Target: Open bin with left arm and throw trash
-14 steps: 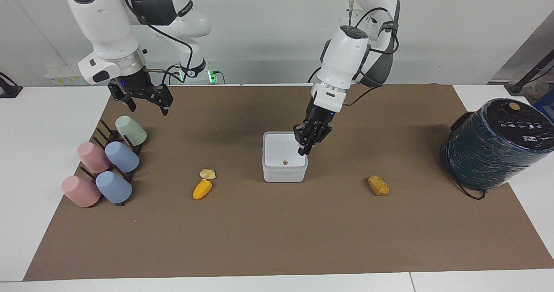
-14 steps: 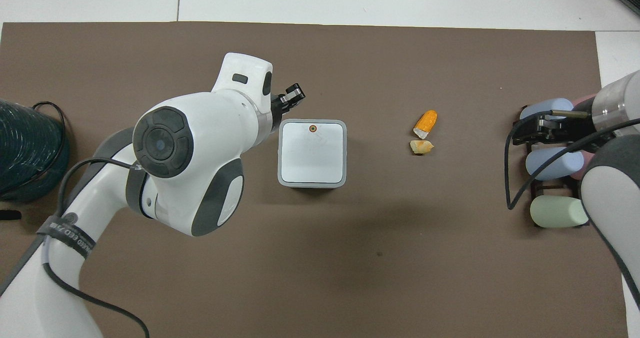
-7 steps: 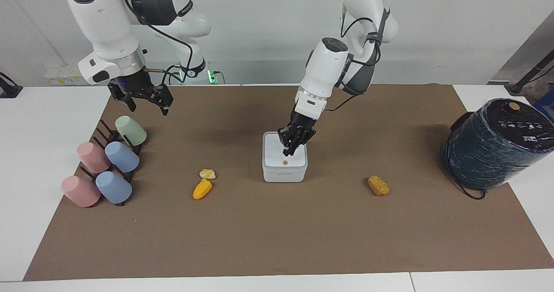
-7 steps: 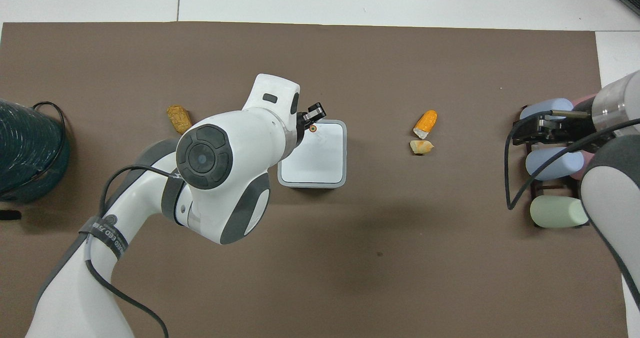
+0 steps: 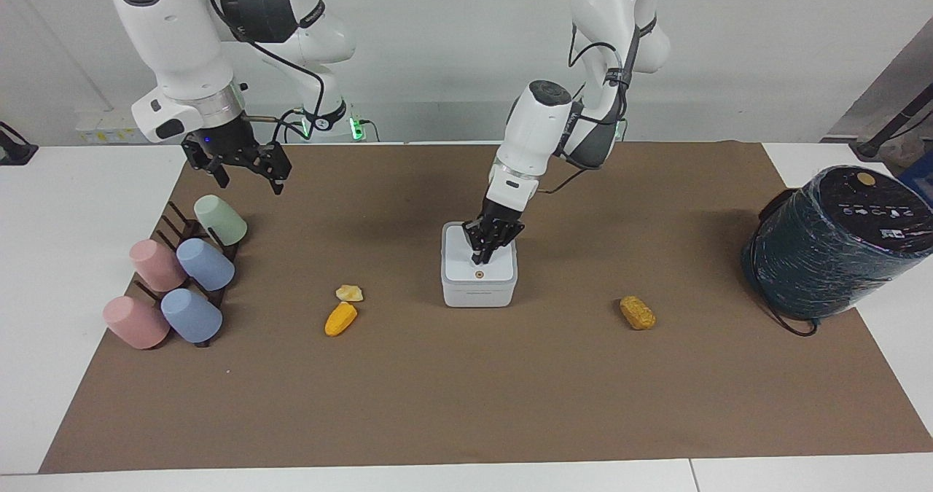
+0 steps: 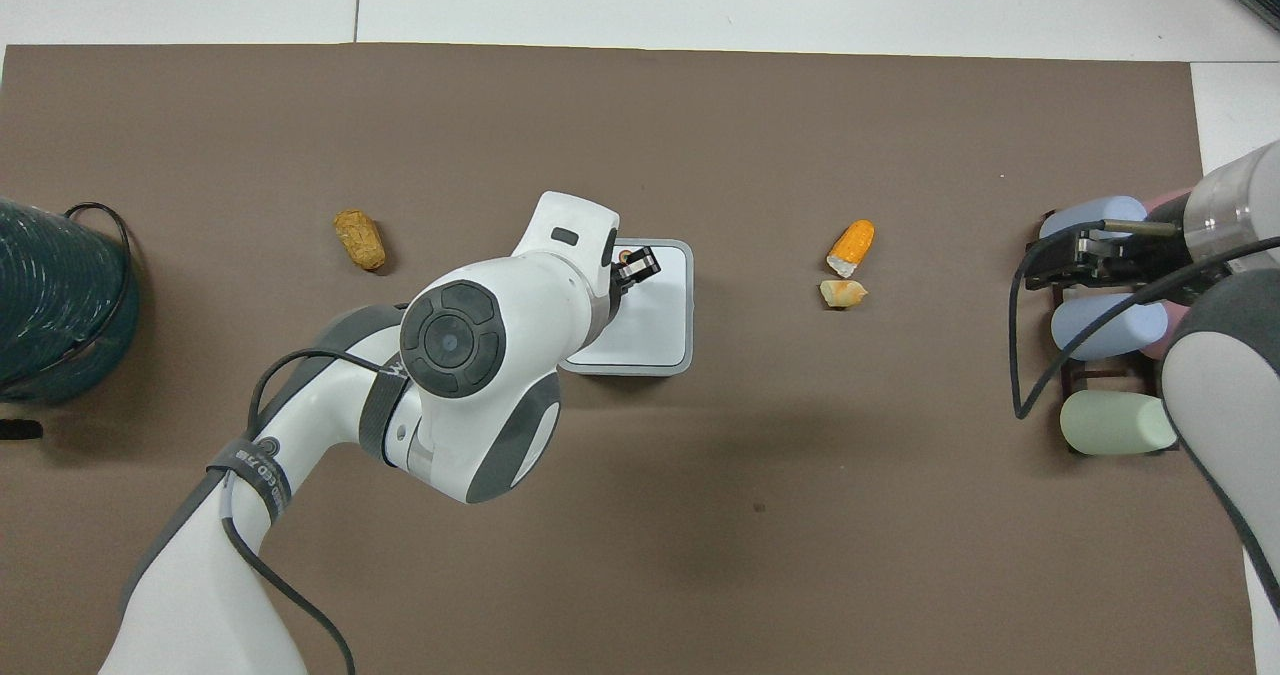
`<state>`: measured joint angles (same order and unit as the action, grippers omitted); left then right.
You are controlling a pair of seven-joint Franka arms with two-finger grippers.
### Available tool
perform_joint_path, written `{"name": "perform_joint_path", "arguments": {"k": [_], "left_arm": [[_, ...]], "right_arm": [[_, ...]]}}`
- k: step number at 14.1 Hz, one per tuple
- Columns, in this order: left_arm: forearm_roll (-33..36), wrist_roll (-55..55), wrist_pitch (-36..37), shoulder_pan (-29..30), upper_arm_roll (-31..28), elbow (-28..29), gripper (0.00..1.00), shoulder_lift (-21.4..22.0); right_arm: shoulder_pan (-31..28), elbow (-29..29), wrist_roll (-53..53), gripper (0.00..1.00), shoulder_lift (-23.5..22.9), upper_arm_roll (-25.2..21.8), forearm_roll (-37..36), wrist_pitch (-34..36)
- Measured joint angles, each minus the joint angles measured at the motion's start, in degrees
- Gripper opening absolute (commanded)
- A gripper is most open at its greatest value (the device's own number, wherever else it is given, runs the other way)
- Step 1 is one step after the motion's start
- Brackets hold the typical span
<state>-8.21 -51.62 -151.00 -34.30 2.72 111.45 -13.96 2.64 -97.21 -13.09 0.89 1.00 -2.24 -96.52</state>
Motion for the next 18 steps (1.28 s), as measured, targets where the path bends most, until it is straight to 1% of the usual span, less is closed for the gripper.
{"name": "perform_joint_path", "arguments": {"k": [4,5,6,7,8,9,10,12,14,16,18], "left_arm": [[0.0,0.0,-2.22,-0.69,-0.09,0.79,0.23,-0.05],[0.0,0.0,-2.21,-0.69,-0.1,0.7,0.25,-0.05],[0.0,0.0,-2.08,-0.69,-0.12,0.5,0.32,-0.06],[-0.05,-0.05,-1.36,-0.65,-0.19,0.02,0.33,-0.07],[-0.16,-0.07,0.74,-0.48,-0.35,-1.06,0.34,-0.09],[-0.18,-0.07,4.51,0.11,-0.64,-2.98,0.34,-0.12],[-0.18,-0.07,8.52,1.11,-0.81,-5.33,0.36,-0.12],[-0.17,0.05,16.12,3.78,-1.0,-10.83,0.37,-0.07],[-0.17,1.0,21.2,5.92,-1.25,-14.55,0.37,-0.06],[-0.04,3.22,24.7,7.1,-1.76,-16.23,0.38,-0.05],[0.01,7.04,26.83,8.93,-2.29,-16.65,0.44,-0.05]], "right_arm": [[0.0,0.0,0.0,1.0,0.0,0.0,0.0,0.0],[0.0,0.0,0.0,1.0,0.0,0.0,0.0,0.0],[0.0,0.0,0.0,1.0,0.0,0.0,0.0,0.0],[0.0,0.0,0.0,1.0,0.0,0.0,0.0,0.0],[-0.02,0.0,0.0,1.0,0.0,-0.01,0.0,0.0],[-0.1,0.0,0.0,1.0,0.0,-0.05,0.0,0.0],[-0.25,0.0,0.0,1.0,0.0,-0.11,0.0,0.0],[-0.61,0.0,0.0,1.0,0.0,-0.16,0.0,0.0],[-0.67,-0.01,0.0,1.0,0.0,-0.17,0.0,0.0],[-0.67,-0.11,0.0,1.0,0.0,-0.16,0.0,-0.08],[-0.58,-0.8,-0.12,1.0,-0.02,-0.15,0.0,-2.23]]}}
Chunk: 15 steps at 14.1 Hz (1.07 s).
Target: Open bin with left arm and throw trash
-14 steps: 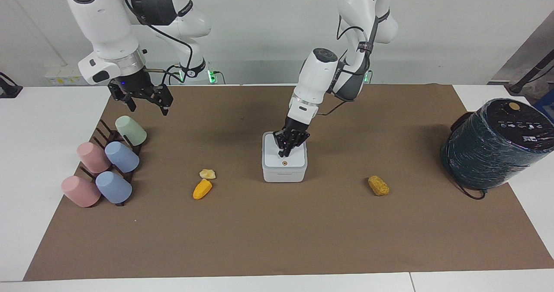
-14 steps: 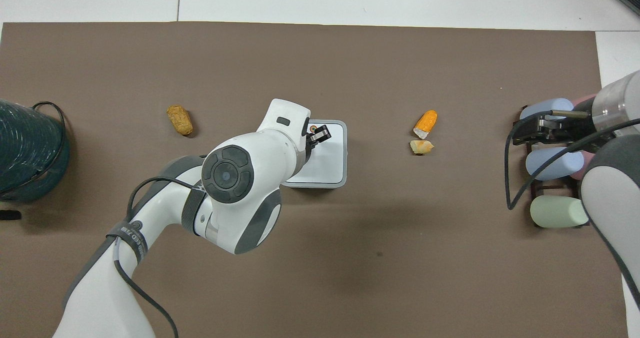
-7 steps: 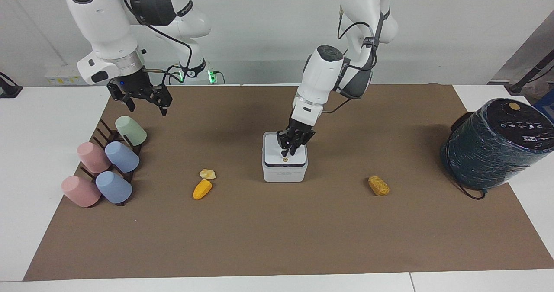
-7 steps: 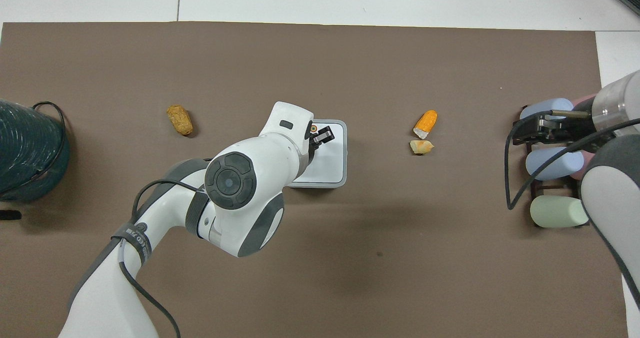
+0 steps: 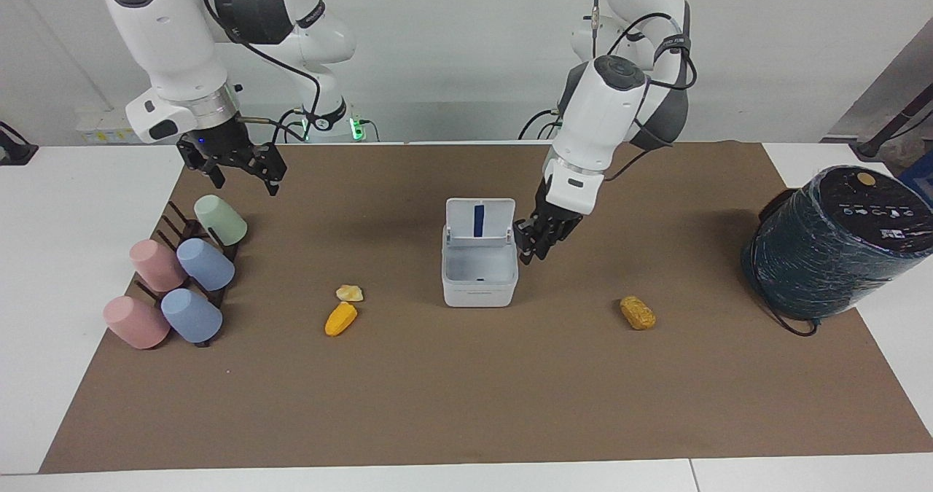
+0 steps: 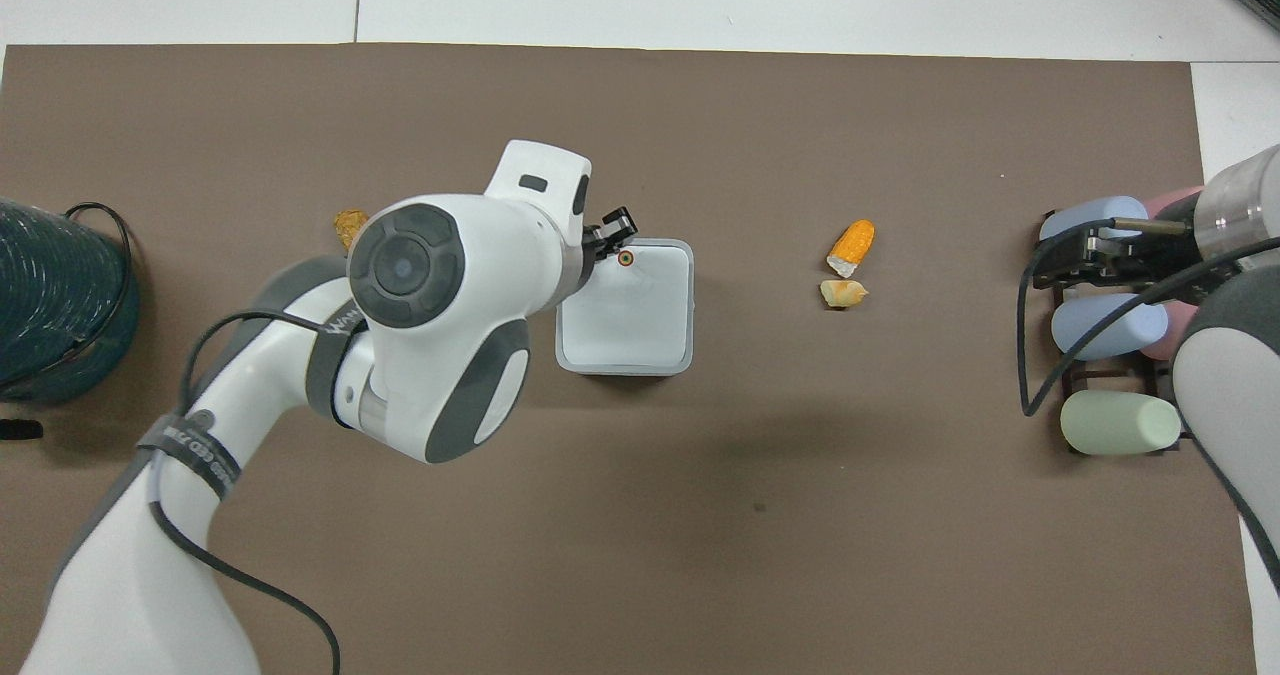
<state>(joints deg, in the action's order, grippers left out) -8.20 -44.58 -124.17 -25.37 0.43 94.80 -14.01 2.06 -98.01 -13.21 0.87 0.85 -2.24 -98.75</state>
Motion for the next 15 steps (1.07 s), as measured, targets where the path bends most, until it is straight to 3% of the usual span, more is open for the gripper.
{"name": "perform_joint_path", "arguments": {"k": [5,7,10,12,15], "left_arm": [[0.04,14.89,3.0,6.9,-0.37,0.33,0.55,0.0],[0.05,22.82,3.19,9.96,-0.47,1.5,0.58,0.14],[3.03,31.52,3.09,13.97,-0.55,4.56,0.72,0.82],[5.38,33.47,2.21,15.74,-0.56,6.81,0.78,1.48],[6.05,34.03,-2.33,16.18,-0.45,10.52,0.79,1.21]], "right_arm": [[2.18,-7.06,-7.92,1.0,-2.97,0.12,0.25,-15.38],[3.08,-9.05,-10.77,1.0,-6.53,0.14,0.25,-21.57],[3.12,-9.6,-12.14,1.0,-13.42,0.04,0.25,-30.46],[3.07,-9.67,-12.52,1.0,-17.62,-0.05,0.25,-36.29],[3.09,-9.62,-15.31,1.0,-21.73,-0.07,0.24,-40.42]]}}
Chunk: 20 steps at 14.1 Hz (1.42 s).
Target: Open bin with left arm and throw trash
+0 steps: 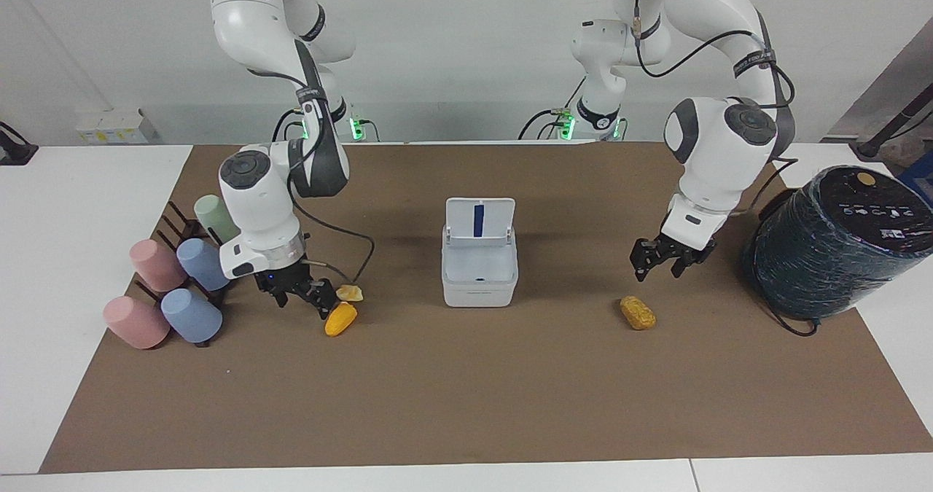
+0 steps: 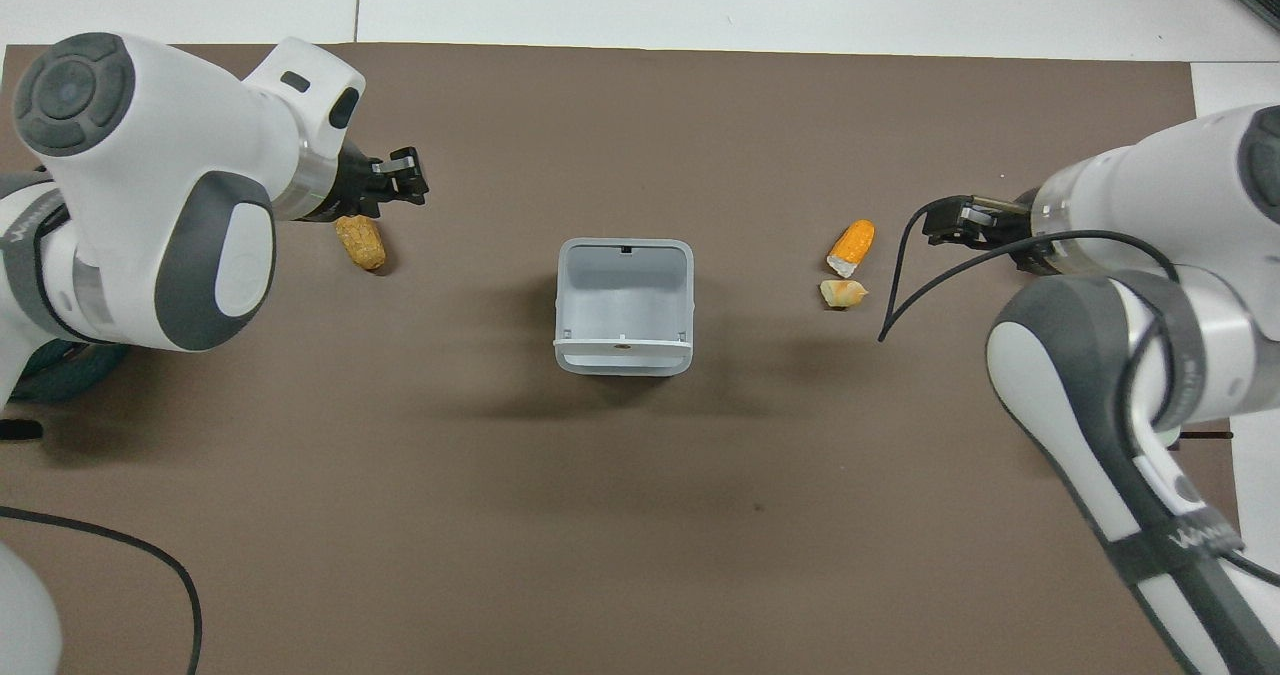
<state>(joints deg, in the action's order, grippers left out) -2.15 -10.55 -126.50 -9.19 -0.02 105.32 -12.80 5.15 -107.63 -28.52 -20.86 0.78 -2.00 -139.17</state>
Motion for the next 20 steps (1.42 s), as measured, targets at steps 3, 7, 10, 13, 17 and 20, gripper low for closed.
{"name": "perform_joint_path", "arguments": {"k": [3,7,10,13,17,20], "left_arm": [[0.05,0.0,-6.1,0.0,0.12,2.15,0.8,-3.03],[0.05,0.0,-12.6,0.0,0.11,2.29,0.79,-7.33],[0.05,0.0,-16.35,0.0,0.11,3.11,0.72,-9.42],[0.05,-0.01,-19.98,0.0,0.11,5.64,0.54,-9.8],[0.05,-0.67,-20.69,0.0,0.11,6.04,0.17,-9.79],[0.05,-0.74,-20.97,-0.02,0.18,5.82,0.03,-9.77]], "right_arm": [[2.47,-0.09,-7.89,1.0,-2.48,0.09,-0.13,-1.58],[6.28,-0.42,-16.22,0.0,-4.49,0.09,-1.23,-3.86],[5.86,-0.15,-16.35,0.0,-4.4,-0.41,-1.33,-4.12],[5.79,0.92,-17.42,0.0,-2.4,-0.32,-1.32,-4.0],[9.39,7.33,-25.38,0.0,1.83,1.28,-1.24,5.53],[14.84,9.76,-34.38,0.0,2.2,1.57,-1.23,6.49]]}}
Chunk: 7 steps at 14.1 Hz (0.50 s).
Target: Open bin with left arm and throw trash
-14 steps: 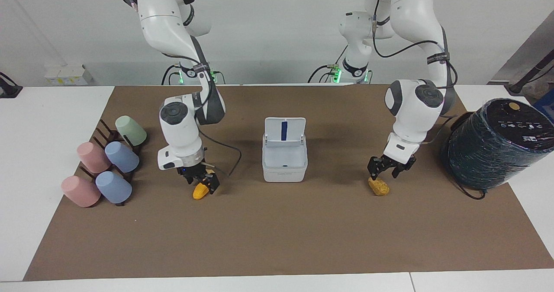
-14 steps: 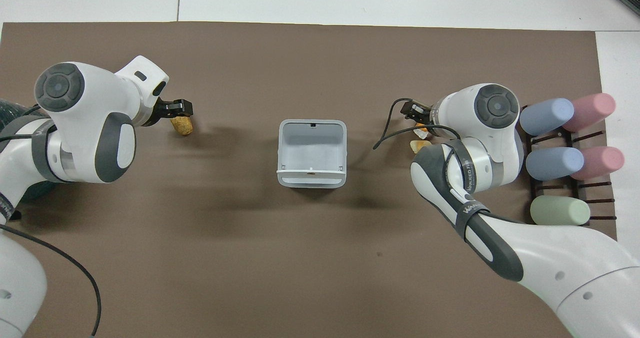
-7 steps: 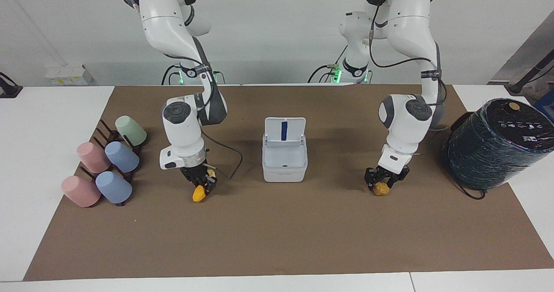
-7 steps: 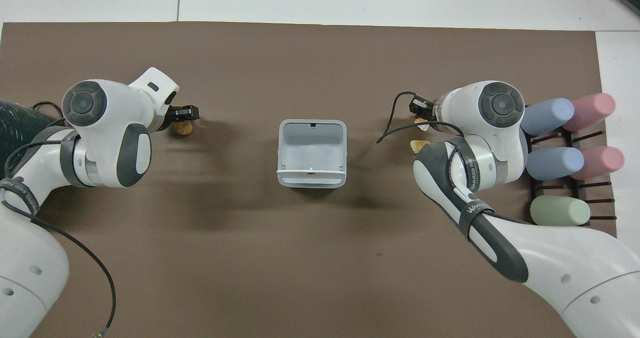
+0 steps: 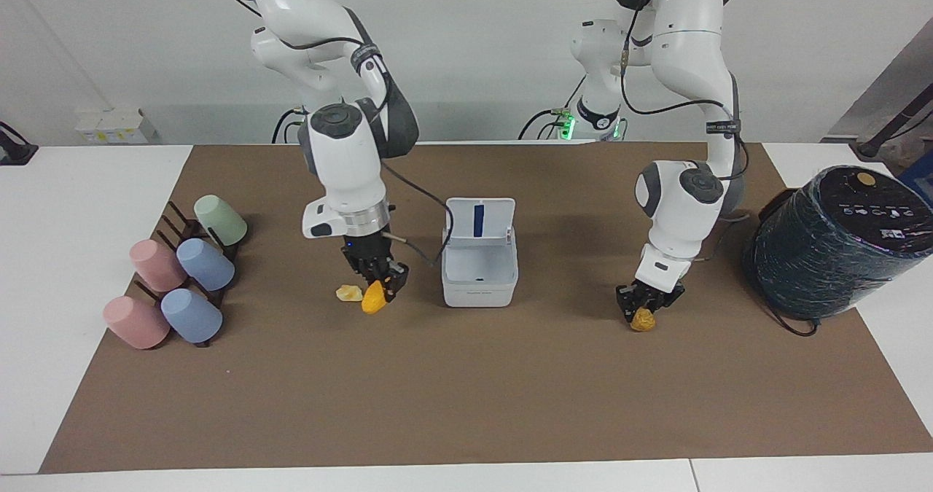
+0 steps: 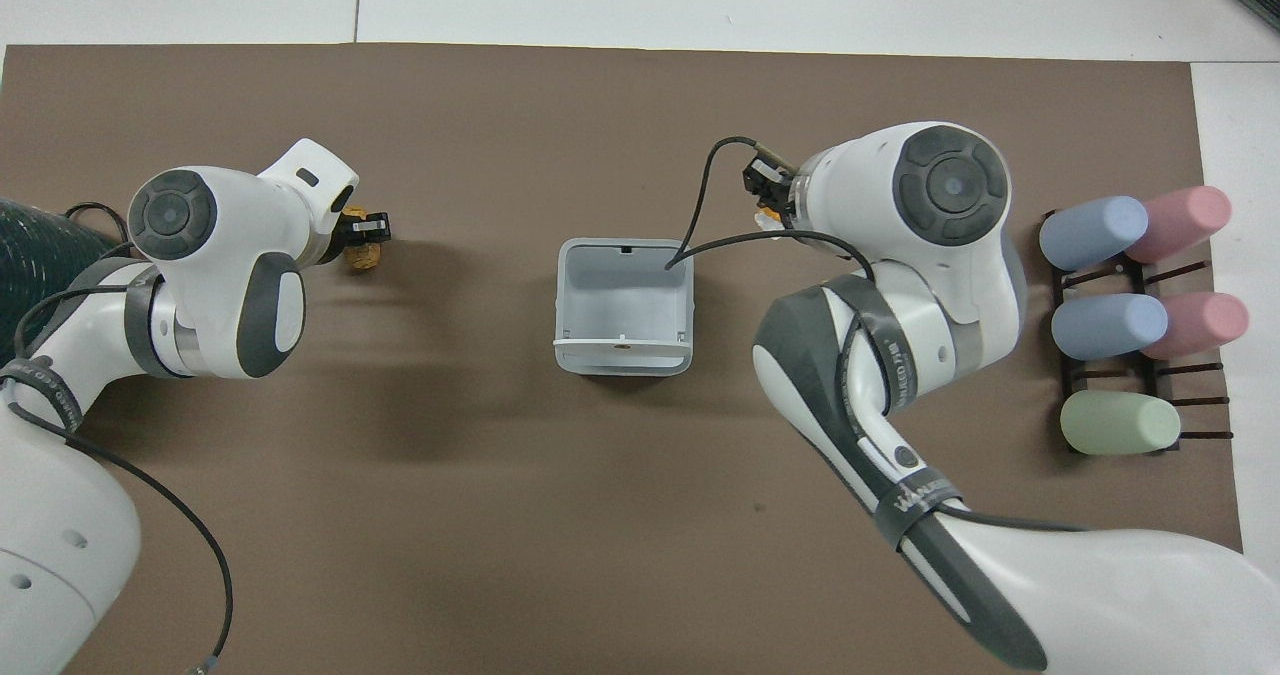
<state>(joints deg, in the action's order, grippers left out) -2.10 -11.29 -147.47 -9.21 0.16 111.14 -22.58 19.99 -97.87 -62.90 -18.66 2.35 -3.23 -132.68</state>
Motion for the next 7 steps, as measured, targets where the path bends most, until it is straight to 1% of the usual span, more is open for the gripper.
{"name": "perform_joint_path", "arguments": {"k": [3,6,7], "left_arm": [[0.0,-1.12,1.44,-0.26,0.38,-2.11,0.03,0.03],[0.0,-2.92,7.54,-1.54,0.62,-6.76,0.03,0.04],[0.0,-3.25,9.86,-1.98,0.64,-8.49,0.03,0.06]], "right_arm": [[4.87,0.06,-8.27,0.0,-0.2,0.34,0.0,-0.03],[7.51,0.06,-15.8,0.0,-0.27,1.95,0.0,0.07],[7.63,0.05,-17.66,0.09,-0.27,2.74,0.0,0.08]]}}
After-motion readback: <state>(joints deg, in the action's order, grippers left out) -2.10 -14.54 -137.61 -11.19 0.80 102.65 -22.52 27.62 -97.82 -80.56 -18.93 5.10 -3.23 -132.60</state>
